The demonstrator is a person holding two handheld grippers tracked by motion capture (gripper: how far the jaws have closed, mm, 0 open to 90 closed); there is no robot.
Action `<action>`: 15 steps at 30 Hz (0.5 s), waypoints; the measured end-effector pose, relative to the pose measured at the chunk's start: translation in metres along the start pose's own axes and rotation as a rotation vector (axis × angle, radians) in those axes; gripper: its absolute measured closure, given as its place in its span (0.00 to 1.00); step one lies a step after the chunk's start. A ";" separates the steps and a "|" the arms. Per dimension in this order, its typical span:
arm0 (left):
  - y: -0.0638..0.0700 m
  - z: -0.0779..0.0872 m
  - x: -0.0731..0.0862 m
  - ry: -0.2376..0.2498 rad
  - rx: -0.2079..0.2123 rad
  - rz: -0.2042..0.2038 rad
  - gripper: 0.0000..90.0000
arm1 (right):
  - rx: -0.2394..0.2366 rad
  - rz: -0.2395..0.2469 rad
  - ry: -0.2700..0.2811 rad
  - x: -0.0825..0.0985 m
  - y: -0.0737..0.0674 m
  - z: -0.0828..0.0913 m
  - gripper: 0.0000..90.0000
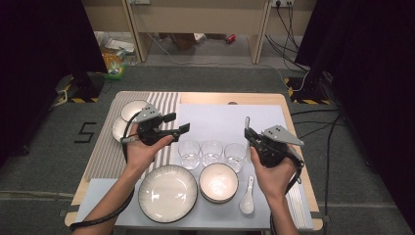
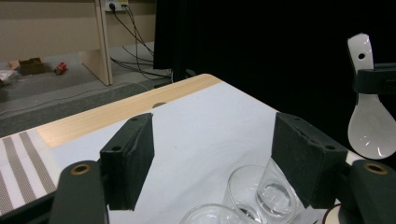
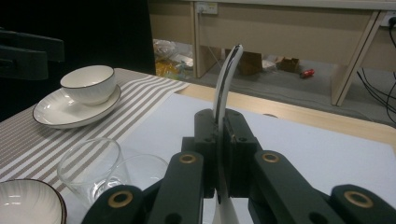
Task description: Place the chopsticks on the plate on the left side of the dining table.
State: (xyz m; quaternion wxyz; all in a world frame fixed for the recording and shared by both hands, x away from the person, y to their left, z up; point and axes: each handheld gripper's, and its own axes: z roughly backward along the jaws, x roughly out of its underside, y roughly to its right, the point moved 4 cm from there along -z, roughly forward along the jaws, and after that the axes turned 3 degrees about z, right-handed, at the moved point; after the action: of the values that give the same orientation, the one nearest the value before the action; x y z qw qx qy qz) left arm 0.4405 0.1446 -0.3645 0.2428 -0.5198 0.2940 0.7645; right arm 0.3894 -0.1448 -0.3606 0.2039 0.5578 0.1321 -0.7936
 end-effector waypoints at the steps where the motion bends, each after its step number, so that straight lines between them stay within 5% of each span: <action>1: 0.000 -0.001 -0.001 0.002 0.003 -0.002 0.32 | -0.002 -0.004 0.004 -0.001 -0.001 0.000 0.96; 15: 0.005 -0.009 -0.008 0.013 0.013 -0.012 0.32 | -0.005 0.027 0.036 -0.006 -0.006 -0.006 0.96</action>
State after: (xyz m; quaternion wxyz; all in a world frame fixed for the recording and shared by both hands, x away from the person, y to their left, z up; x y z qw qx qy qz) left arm 0.4454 0.1341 -0.3584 0.2487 -0.5250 0.2976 0.7576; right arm 0.3935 -0.1354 -0.3576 0.2136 0.5730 0.1303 -0.7804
